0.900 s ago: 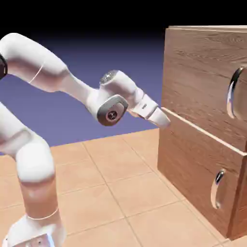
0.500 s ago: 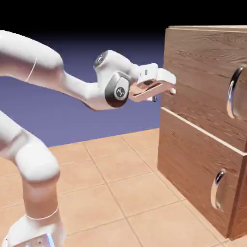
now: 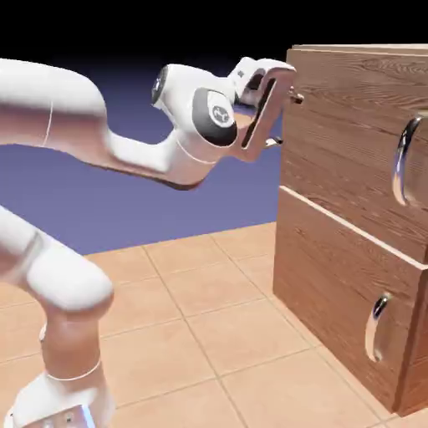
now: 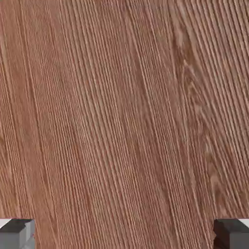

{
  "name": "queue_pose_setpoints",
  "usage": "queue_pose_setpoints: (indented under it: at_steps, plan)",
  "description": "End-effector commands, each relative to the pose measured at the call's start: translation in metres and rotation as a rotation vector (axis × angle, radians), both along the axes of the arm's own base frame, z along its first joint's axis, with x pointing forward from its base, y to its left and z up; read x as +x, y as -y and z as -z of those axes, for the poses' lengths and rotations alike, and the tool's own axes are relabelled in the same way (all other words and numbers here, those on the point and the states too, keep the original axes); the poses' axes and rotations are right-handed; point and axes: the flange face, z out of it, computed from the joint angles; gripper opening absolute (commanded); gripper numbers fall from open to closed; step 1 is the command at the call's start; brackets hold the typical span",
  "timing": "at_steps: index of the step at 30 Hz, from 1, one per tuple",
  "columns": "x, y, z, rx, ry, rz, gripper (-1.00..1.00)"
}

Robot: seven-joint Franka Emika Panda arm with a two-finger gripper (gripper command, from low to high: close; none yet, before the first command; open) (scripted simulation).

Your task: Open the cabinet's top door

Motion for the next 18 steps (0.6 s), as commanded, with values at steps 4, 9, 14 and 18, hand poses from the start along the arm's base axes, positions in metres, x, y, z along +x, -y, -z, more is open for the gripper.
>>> queue_pose_setpoints:
  at_steps: [4,9,14,18]
  plan:
    - [-0.002,0.015,-0.008,-0.174,0.07,-0.043,0.0]
    - [-0.003,0.037,-0.012,-0.393,0.148,-0.08,0.0]
    - [0.0,0.062,-0.01,-0.614,0.213,-0.104,0.0]
    - [0.005,0.084,-0.003,-0.792,0.253,-0.116,0.0]
